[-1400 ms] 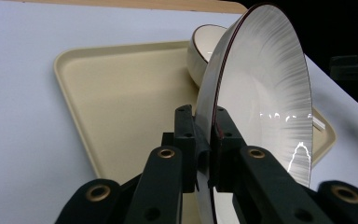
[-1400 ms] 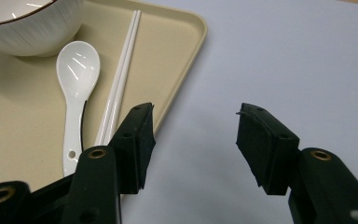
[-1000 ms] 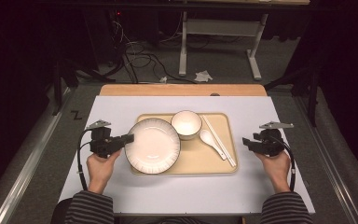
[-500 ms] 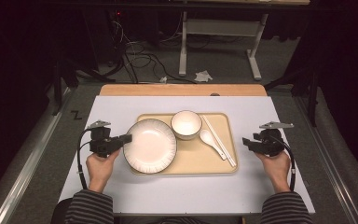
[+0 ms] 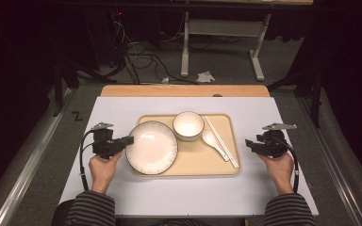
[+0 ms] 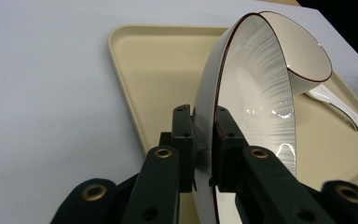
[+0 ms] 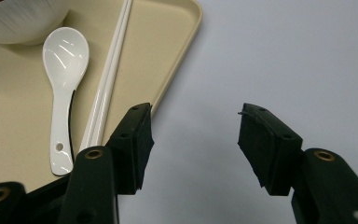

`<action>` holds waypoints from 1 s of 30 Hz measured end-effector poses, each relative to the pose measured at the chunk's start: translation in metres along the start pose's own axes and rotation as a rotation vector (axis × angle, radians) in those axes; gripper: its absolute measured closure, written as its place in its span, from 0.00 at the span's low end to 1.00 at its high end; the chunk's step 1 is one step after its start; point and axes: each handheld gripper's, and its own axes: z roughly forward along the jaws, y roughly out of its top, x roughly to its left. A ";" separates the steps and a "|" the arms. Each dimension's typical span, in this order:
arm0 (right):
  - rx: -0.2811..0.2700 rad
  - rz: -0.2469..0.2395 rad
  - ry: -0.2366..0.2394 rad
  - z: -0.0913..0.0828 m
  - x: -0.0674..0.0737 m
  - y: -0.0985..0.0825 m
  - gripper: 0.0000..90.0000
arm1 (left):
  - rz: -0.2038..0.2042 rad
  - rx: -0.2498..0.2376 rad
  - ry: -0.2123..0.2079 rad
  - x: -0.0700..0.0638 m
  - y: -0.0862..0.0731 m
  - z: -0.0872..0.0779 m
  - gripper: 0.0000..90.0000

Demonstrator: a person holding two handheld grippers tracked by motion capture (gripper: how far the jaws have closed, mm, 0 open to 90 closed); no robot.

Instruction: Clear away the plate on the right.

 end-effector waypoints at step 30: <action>0.024 -0.004 -0.002 0.005 0.000 -0.002 0.51 | 0.041 0.006 0.074 0.011 -0.014 0.018 0.88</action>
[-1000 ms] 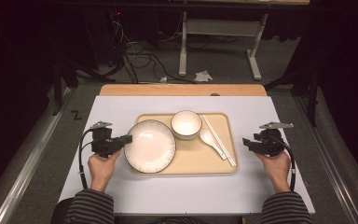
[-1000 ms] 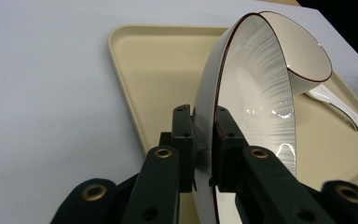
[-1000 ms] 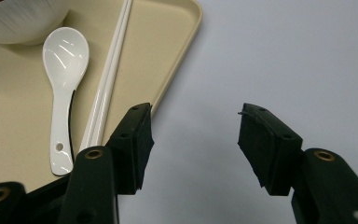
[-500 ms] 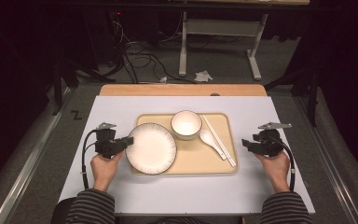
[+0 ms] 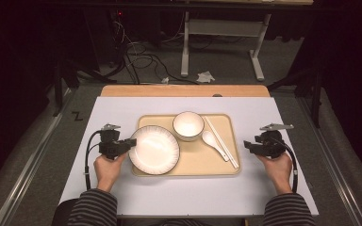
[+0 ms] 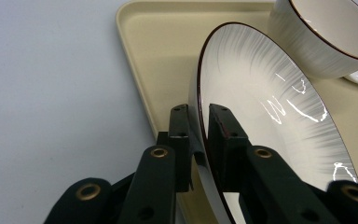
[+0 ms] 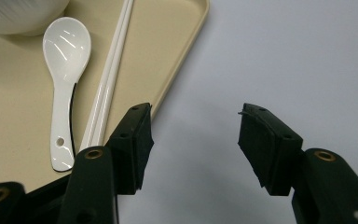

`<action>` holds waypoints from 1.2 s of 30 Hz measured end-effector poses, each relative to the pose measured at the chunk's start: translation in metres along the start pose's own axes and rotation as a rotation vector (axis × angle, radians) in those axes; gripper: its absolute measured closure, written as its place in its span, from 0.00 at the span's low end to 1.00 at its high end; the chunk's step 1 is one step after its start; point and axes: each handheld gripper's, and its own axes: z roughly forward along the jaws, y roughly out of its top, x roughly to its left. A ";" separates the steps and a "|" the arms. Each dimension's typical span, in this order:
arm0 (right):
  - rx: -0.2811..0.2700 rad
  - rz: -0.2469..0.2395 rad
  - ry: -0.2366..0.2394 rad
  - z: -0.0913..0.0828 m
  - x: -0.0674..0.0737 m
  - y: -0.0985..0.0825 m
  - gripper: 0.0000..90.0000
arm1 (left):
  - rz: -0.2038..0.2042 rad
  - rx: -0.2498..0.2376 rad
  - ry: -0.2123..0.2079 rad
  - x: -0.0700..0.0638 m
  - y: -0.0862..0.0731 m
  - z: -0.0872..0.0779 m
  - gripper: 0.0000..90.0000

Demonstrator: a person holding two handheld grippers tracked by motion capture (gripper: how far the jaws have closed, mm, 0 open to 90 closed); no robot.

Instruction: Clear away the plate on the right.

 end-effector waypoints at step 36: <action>0.014 0.000 0.006 0.003 0.001 0.000 0.50 | 0.041 0.056 0.055 0.004 -0.016 0.025 0.82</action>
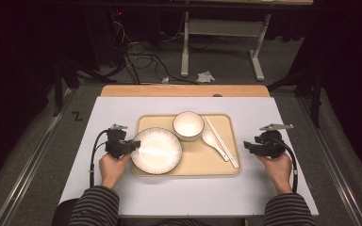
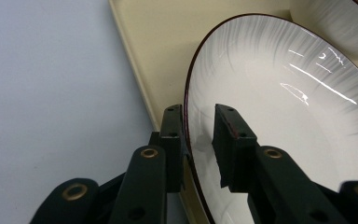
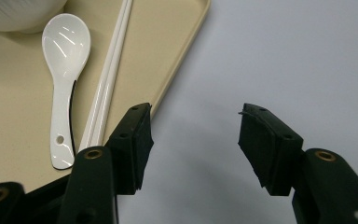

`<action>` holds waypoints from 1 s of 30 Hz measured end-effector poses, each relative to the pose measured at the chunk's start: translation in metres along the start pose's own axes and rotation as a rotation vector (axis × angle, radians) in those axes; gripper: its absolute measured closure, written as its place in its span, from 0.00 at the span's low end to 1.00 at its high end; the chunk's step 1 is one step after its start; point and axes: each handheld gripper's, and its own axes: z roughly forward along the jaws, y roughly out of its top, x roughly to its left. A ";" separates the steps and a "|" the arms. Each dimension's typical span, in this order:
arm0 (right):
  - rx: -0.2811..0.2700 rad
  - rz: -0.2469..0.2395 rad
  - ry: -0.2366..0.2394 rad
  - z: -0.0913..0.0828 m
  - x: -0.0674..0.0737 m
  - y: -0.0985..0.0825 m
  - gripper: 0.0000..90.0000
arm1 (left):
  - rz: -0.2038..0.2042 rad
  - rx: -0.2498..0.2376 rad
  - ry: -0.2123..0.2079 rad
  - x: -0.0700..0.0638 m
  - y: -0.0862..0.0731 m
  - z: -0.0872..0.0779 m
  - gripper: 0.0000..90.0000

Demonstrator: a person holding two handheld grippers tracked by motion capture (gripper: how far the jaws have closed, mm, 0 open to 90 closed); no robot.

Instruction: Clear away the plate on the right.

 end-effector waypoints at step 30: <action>0.008 -0.003 0.003 0.002 0.000 0.000 0.51 | 0.080 0.028 0.046 0.005 -0.008 0.017 0.63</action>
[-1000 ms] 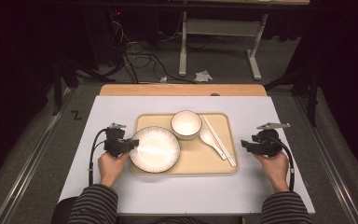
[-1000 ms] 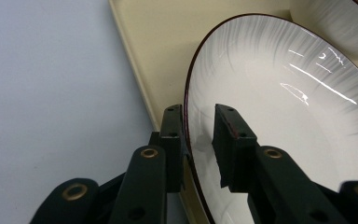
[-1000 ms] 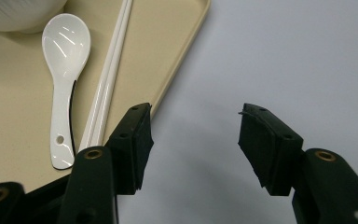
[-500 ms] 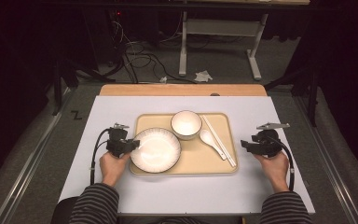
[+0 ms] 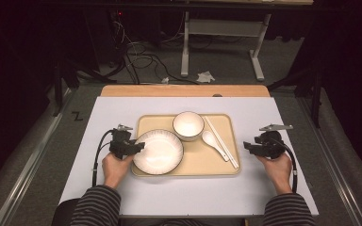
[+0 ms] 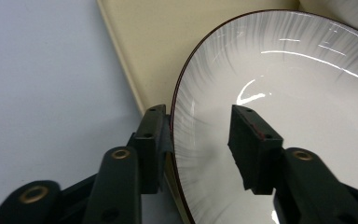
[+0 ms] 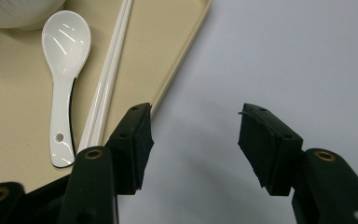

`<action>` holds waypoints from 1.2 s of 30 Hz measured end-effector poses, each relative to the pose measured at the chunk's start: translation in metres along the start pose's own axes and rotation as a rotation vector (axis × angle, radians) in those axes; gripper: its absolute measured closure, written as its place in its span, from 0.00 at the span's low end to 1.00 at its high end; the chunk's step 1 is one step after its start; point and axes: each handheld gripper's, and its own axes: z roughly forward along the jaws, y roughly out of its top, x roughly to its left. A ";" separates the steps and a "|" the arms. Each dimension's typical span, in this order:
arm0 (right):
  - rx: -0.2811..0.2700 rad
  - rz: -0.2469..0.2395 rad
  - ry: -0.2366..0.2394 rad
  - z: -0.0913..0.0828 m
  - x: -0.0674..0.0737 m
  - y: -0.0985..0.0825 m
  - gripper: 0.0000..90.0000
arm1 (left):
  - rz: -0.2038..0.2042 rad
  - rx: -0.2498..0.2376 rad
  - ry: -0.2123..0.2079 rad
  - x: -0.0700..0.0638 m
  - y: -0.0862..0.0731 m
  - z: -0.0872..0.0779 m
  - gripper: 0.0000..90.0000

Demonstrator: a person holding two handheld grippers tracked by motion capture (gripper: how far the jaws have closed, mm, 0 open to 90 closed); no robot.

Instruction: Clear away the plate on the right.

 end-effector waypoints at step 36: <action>-0.041 -0.025 0.006 -0.012 0.007 0.002 0.50 | 0.101 -0.106 -0.119 -0.032 -0.002 -0.031 0.43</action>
